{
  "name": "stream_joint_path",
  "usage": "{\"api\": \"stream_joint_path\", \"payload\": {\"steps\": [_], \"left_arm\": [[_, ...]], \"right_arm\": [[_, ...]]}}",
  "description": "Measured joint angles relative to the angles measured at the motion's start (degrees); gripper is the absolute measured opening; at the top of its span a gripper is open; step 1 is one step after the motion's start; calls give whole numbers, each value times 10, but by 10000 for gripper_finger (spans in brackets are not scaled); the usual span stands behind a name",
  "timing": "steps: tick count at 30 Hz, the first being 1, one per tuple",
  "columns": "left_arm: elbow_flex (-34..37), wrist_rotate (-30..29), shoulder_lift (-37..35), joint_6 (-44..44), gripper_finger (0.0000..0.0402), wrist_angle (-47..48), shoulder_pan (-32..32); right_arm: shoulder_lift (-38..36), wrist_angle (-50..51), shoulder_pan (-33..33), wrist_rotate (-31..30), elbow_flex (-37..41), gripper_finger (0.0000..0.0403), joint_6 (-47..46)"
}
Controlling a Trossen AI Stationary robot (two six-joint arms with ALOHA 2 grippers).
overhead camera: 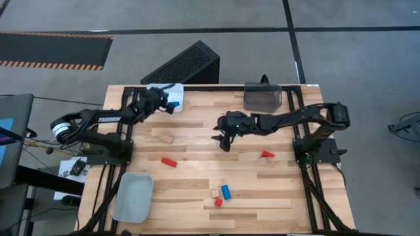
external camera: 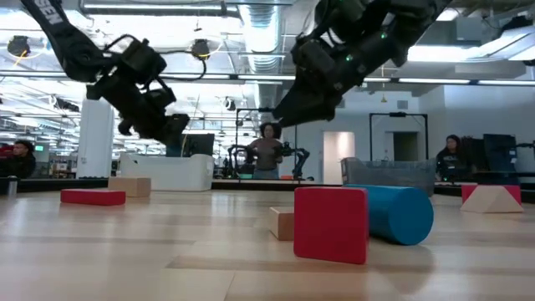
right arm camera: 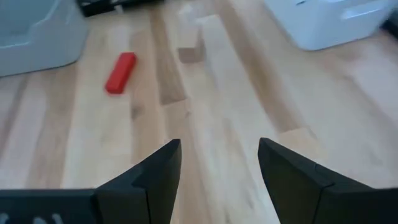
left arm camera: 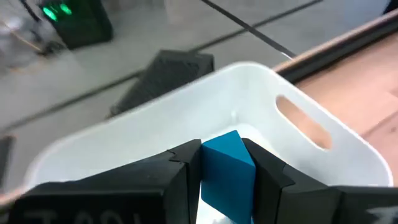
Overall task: Sort & place blocks by color
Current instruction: Put the top blue block into the white bin, then put the blue block into the white bin
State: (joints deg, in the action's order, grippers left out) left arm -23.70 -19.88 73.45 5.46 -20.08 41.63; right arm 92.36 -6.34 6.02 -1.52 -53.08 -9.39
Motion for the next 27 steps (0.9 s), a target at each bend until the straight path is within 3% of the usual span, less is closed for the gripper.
{"api": "stream_joint_path", "payload": {"steps": [4, 9, 17, 22, 27], "left_arm": [[-6, 59, 24, 15, 89, 8, 32], [-33, 83, 41, 27, 128, 67, 56], [-68, 108, 51, 5, 176, 89, 51], [-89, 160, 48, -3, 179, 45, 32], [-90, 225, 48, -16, 175, -26, -3]], "right_arm": [[-9, 19, 0, -19, 0, 240, 5], [11, 32, 4, -17, -1, 240, 5], [74, 30, -5, -14, -4, 237, 20], [89, 29, -24, -19, -21, 205, -8], [55, 51, -52, -131, -21, 158, -24]]}}
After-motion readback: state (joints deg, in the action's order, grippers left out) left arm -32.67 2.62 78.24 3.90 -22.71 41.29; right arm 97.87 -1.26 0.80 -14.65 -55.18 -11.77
